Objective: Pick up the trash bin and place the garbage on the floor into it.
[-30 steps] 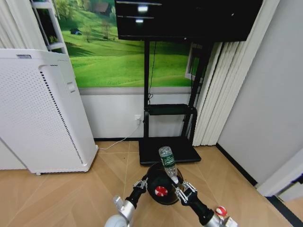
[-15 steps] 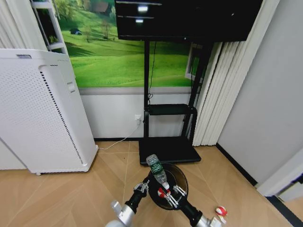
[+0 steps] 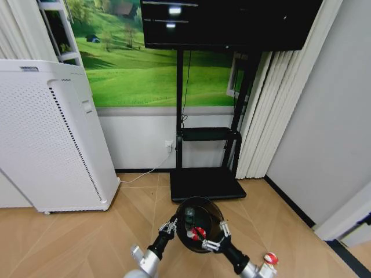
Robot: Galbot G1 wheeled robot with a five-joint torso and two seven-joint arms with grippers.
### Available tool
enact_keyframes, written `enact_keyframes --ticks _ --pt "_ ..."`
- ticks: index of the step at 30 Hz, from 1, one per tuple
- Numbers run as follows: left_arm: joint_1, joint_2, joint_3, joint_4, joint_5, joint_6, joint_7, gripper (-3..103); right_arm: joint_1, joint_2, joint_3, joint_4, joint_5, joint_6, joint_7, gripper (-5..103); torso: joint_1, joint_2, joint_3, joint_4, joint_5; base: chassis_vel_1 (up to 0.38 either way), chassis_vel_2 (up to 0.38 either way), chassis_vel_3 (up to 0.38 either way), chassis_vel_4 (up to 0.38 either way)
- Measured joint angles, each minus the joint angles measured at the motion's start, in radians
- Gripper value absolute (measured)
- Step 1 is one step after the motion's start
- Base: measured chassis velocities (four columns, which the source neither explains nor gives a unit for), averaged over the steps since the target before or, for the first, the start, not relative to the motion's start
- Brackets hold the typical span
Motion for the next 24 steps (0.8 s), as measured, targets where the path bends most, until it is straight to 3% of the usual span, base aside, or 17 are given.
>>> enact_keyframes --ticks 2,3,6,7,8,10,11,13,17,22,24 --pt "0.007 -0.010 -0.055 -0.001 -0.039 0.000 -0.013 7 0.038 0.001 0.039 -0.026 0.010 -0.026 0.087 100 0.000 0.000 0.000 0.0006 0.0000 0.000 0.000 0.000 0.000" --pt "0.007 -0.010 -0.055 -0.001 -0.039 0.000 -0.013 7 0.038 0.001 0.039 -0.026 0.010 -0.026 0.087 100 0.000 0.000 0.000 0.0006 0.0000 0.000 0.000 0.000 0.000" --pt "0.014 0.005 -0.133 -0.014 -0.097 0.003 -0.008 7 0.068 0.002 0.084 -0.097 0.016 -0.107 0.225 100 0.000 0.000 0.000 0.0005 0.0000 0.000 0.000 0.000 0.000" --pt "0.014 0.005 -0.133 -0.014 -0.097 0.003 -0.008 7 0.068 0.002 0.084 -0.097 0.016 -0.107 0.225 100 0.000 0.000 0.000 0.0005 0.0000 0.000 0.000 0.000 0.000" --pt "0.015 0.011 -0.148 -0.018 -0.112 0.004 -0.006 7 0.073 0.006 0.090 -0.125 0.015 -0.146 0.270 100 0.000 0.000 0.000 0.0002 0.0001 0.000 0.000 0.000 0.000" --pt "0.017 0.027 -0.180 -0.026 -0.146 0.005 -0.002 7 0.091 0.013 0.091 -0.203 0.033 -0.321 0.411 100 0.000 0.000 0.000 -0.0001 0.0002 0.000 0.000 0.000 0.000" --pt "0.017 0.027 -0.180 -0.026 -0.146 0.005 -0.002 7 0.091 0.013 0.091 -0.203 0.033 -0.321 0.411 100 0.000 0.000 0.000 -0.0001 0.0002 0.000 0.000 0.000 0.000" --pt "0.026 0.044 -0.195 -0.035 -0.161 0.002 0.006 7 0.125 0.022 0.092 -0.278 0.090 -0.450 0.516 100 0.000 0.000 0.000 0.0001 0.0003 0.000 0.000 0.000 0.000" --pt "0.042 0.055 -0.200 -0.038 -0.166 -0.006 0.027 7 0.170 0.018 0.095 -0.417 0.136 -0.521 0.575 100 0.000 0.000 0.000 0.0004 0.0001 0.000 0.000 0.000 0.000" --pt "0.044 0.053 -0.199 -0.030 -0.166 -0.012 0.033 7 0.218 0.014 0.088 -0.563 0.177 -0.541 0.619 103 0.000 0.000 0.000 0.0000 0.0005 0.000 0.000 0.000 0.000" --pt "0.043 0.055 -0.194 -0.025 -0.166 -0.012 0.035 7 0.240 0.013 0.086 -0.618 0.240 -0.566 0.657 100 0.000 0.000 0.000 0.0002 0.0001 0.000 0.000 0.000 0.000"
